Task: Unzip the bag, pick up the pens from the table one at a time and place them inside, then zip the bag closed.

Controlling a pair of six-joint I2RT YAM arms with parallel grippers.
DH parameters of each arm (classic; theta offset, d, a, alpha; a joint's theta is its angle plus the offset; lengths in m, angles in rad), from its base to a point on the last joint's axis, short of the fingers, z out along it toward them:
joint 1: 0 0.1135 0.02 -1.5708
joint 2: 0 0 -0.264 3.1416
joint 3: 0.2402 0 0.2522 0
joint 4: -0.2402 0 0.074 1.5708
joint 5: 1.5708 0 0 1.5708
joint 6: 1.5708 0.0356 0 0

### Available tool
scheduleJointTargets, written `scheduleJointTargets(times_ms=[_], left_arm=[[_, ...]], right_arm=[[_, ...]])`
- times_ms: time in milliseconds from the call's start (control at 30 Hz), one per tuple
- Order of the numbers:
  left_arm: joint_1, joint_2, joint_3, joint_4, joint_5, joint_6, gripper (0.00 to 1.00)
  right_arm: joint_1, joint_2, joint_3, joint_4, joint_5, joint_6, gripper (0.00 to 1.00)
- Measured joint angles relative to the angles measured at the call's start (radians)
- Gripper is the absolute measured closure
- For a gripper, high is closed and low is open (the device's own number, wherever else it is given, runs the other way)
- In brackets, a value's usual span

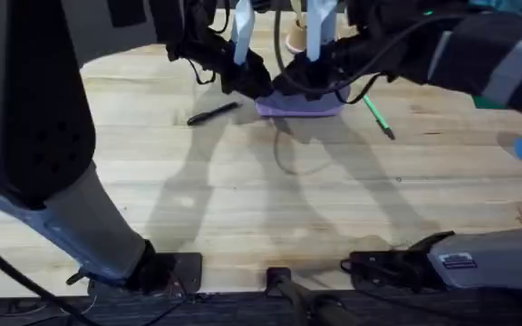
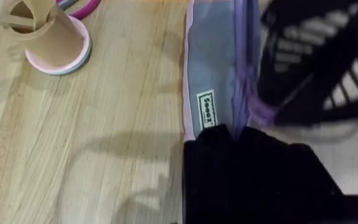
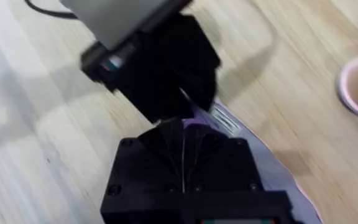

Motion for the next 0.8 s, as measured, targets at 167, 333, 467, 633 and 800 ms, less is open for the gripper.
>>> scheduleJointTargets(times_ms=[167,333,467,633,800], left_arm=[[0.004,0.000,0.000,-0.004,-0.001,0.003,0.958],[0.006,0.000,0.000,-0.007,-0.001,0.004,0.958],[0.006,0.000,0.000,-0.007,-0.001,0.004,0.958],[0.005,0.000,0.000,-0.019,0.006,0.014,0.958],[0.004,0.000,0.000,0.000,0.002,0.009,0.958]], right_arm=[[0.029,0.014,0.000,0.037,-0.017,0.026,0.970],[0.035,0.014,0.000,0.040,-0.012,0.033,0.971],[0.035,0.014,0.000,0.040,-0.012,0.033,0.971],[0.013,0.014,0.004,0.042,0.015,0.033,0.444],[-0.011,-0.018,0.016,-0.060,-0.040,0.037,0.011]])
